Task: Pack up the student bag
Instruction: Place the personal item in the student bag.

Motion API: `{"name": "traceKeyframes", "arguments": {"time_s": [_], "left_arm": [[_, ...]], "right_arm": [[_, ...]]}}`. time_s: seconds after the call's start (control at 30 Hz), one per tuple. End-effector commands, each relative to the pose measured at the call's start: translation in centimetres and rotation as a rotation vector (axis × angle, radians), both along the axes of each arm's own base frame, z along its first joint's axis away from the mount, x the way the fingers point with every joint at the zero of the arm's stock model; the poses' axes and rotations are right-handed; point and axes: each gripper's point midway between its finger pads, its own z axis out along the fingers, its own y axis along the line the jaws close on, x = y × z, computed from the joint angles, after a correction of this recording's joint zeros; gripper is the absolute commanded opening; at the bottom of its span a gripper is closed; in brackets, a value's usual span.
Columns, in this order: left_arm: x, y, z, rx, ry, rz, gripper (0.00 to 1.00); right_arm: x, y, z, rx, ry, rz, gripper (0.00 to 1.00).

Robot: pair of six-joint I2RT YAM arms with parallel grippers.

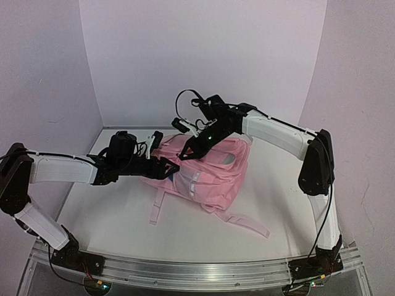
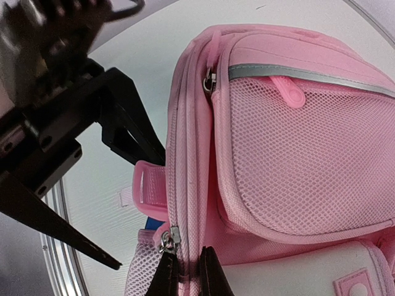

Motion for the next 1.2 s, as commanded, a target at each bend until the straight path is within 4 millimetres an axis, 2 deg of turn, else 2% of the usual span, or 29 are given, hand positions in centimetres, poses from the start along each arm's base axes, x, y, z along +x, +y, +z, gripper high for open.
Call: {"name": "traceKeyframes", "arguments": {"time_s": [0.0,0.13,0.3,0.67,0.83,1.03,1.17], "left_arm": [[-0.4,-1.3,0.9,-0.056,0.01,-0.036,0.69],[-0.9,-1.4,0.7,-0.065,0.025,-0.033,0.69],[-1.9,-2.7,-0.2,-0.065,0.06,-0.079,0.64],[-3.1,-3.9,-1.5,-0.114,0.138,-0.128,0.6],[-3.8,-4.3,-2.6,-0.146,0.19,-0.153,0.52],[-4.8,-4.6,-3.0,-0.151,0.205,-0.196,0.37],[-5.5,-4.8,-2.7,-0.118,0.194,-0.227,0.35]], "right_arm": [[-2.4,2.2,12.5,0.306,-0.172,0.12,0.0],[-2.3,2.1,12.4,0.304,-0.171,0.119,0.0],[-2.0,2.4,12.2,0.303,-0.173,0.116,0.0],[-1.0,2.7,12.7,0.314,-0.188,0.097,0.0],[-0.8,2.9,13.2,0.326,-0.184,0.088,0.0],[-0.9,2.9,12.5,0.318,-0.155,0.076,0.0],[-1.0,2.5,11.8,0.298,-0.163,0.083,0.0]]}}
